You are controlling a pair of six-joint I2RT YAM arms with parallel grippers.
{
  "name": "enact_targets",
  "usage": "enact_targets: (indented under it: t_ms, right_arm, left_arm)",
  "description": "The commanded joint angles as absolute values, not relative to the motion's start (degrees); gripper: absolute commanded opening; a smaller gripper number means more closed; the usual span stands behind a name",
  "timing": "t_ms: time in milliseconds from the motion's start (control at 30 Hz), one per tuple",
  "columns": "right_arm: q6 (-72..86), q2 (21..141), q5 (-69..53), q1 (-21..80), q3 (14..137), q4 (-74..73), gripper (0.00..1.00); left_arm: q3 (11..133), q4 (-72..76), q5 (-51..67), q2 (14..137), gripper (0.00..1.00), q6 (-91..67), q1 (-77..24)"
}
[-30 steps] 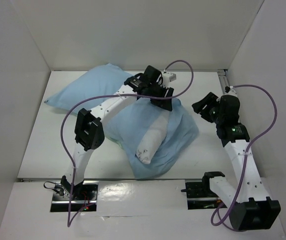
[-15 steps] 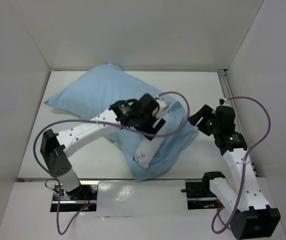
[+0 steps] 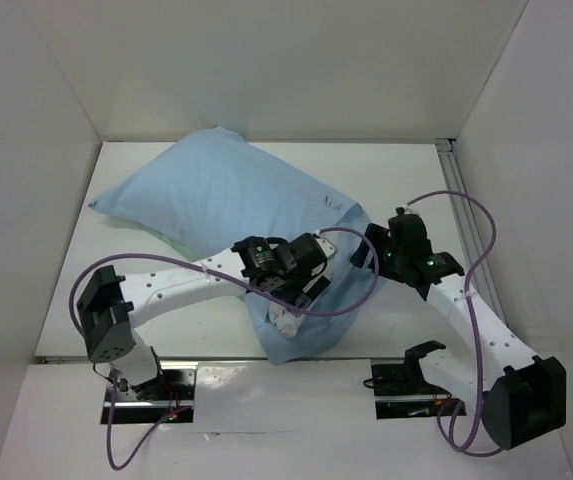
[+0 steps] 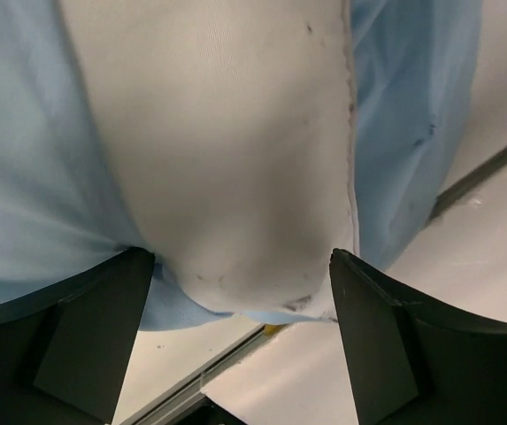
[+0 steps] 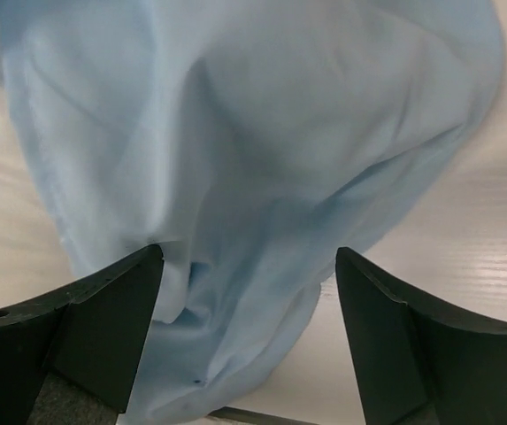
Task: Put the pillow into the pillowcase
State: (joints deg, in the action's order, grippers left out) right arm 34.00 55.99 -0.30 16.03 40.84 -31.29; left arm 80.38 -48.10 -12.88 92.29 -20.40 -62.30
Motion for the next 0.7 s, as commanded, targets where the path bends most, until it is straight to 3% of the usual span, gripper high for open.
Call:
enact_targets:
  t_ms: [0,33,67,100,167,400,667]
  right_arm:
    - [34.1,55.6,5.7,21.2,43.7,-31.3,0.86]
    - [34.1,55.1,5.7,22.1,43.7,-30.6,0.86]
    - [35.8,54.4,5.7,23.0,43.7,-30.6,0.85]
    - [36.5,53.6,5.7,24.9,43.7,-29.6,0.85]
    - [38.5,51.4,5.7,27.1,41.6,-27.8,0.82]
    - [45.5,49.0,11.4,35.9,36.9,-21.6,0.80]
    - [48.7,56.4,18.4,35.9,37.0,-13.6,0.76]
  left_arm:
    - [80.2,-45.6,-13.8,97.3,0.94,-21.4,-62.2]
    - [80.2,-45.0,-14.5,98.3,0.92,-21.4,-62.2]
    - [80.9,-44.2,-15.9,100.4,0.79,-21.4,-62.2]
    - [81.5,-43.5,-16.6,101.5,0.60,-21.4,-62.2]
    - [83.8,-44.3,-17.7,103.4,0.00,-22.6,-59.9]
    - [92.0,-42.5,-0.7,97.9,0.00,-21.0,-49.8]
    - [97.5,-43.1,5.7,98.5,0.00,-19.2,-45.6]
